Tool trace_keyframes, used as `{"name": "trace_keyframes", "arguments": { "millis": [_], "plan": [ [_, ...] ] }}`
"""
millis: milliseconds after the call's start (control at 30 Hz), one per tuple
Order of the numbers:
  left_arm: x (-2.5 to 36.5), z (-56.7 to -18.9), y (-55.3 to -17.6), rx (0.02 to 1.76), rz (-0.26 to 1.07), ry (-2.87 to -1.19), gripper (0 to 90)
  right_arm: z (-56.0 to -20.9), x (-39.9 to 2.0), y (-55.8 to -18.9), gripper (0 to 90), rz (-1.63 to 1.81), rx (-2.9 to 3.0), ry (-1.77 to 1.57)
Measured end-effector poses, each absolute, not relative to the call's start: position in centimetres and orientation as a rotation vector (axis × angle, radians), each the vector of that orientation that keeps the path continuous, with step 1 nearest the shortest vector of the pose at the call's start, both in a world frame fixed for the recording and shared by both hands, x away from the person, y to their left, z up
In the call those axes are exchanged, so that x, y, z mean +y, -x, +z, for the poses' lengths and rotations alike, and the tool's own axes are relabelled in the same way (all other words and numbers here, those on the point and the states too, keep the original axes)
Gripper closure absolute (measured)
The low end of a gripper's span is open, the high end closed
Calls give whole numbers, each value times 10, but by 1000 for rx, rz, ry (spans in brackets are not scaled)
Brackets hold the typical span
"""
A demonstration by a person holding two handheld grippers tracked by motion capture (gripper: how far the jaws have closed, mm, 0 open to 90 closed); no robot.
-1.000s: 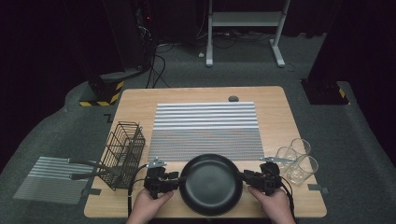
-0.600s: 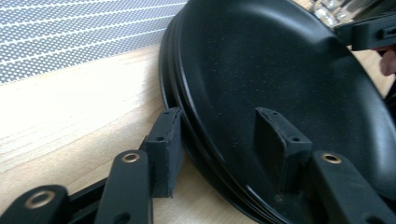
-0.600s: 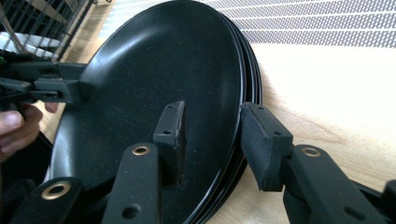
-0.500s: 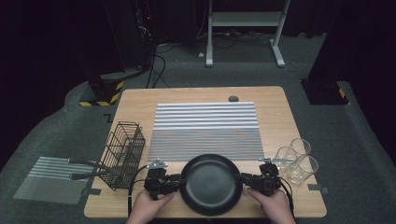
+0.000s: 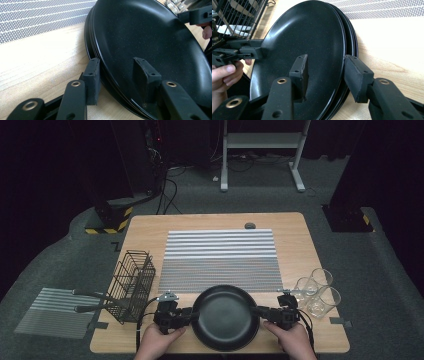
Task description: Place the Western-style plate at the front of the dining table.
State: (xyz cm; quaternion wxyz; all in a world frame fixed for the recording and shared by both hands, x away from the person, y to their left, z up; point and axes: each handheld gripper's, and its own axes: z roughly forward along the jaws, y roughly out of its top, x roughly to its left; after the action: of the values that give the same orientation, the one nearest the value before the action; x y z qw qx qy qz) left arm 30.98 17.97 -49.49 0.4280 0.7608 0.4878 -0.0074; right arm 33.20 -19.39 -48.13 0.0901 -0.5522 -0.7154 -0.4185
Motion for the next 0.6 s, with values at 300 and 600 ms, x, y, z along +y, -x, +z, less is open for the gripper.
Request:
{"name": "trace_keyframes", "arguments": {
  "millis": [300,600],
  "plan": [
    [179,-495,-309,1208,-2,-1911,607,-482,-193,-332,516,-1245,-2076,1672],
    [181,-496,-310,1204,-20,-1908,604,-480,-191,-332,515,-1225,-2089,1687]
  ]
}}
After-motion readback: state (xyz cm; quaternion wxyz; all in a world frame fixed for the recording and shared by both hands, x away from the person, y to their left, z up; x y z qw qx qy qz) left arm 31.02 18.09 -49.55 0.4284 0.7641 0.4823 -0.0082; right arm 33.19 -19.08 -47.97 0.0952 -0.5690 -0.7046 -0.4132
